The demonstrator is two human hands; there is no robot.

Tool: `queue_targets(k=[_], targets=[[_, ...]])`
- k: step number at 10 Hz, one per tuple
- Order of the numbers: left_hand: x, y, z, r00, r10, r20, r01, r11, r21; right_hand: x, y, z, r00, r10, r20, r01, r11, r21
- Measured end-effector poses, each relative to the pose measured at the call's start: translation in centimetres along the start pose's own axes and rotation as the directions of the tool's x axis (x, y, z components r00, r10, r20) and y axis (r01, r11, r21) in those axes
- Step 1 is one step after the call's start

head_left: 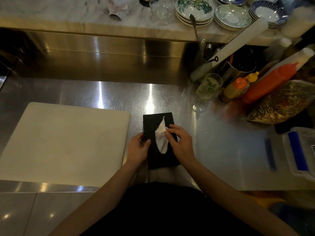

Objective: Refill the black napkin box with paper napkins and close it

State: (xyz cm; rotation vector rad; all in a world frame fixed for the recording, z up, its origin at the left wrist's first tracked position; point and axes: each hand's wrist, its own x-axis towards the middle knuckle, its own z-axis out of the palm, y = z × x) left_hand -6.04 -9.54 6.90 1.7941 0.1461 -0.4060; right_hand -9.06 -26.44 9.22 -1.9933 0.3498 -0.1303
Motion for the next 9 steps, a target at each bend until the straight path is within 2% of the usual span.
queue_targets(k=[2, 4, 6, 7, 9], targets=[[0.2, -0.1, 0.0, 1.000, 0.001, 0.008, -0.001, 0.999, 0.045, -0.3, 0.5, -0.1, 1.000, 0.008, 0.029, -0.008, 1.000, 0.000], [-0.1, 0.8, -0.2, 0.996, 0.083, 0.030, -0.087, 0.982, 0.169, -0.6, 0.5, -0.2, 0.999, 0.040, 0.007, -0.039, 0.999, -0.036], [-0.7, 1.5, -0.5, 0.983, 0.153, 0.104, -0.173, 0.958, 0.231, -1.0, 0.2, -0.3, 0.996, 0.092, 0.009, -0.091, 0.994, -0.059], [-0.8, 1.9, -1.4, 0.979, 0.137, 0.150, -0.175, 0.944, 0.280, -1.6, -0.1, -0.3, 0.993, 0.117, 0.022, -0.114, 0.989, -0.099], [-1.4, 3.4, -2.5, 0.949, 0.279, 0.148, -0.316, 0.839, 0.443, -2.0, -2.5, -0.3, 0.999, 0.013, -0.050, -0.024, 0.975, -0.221]])
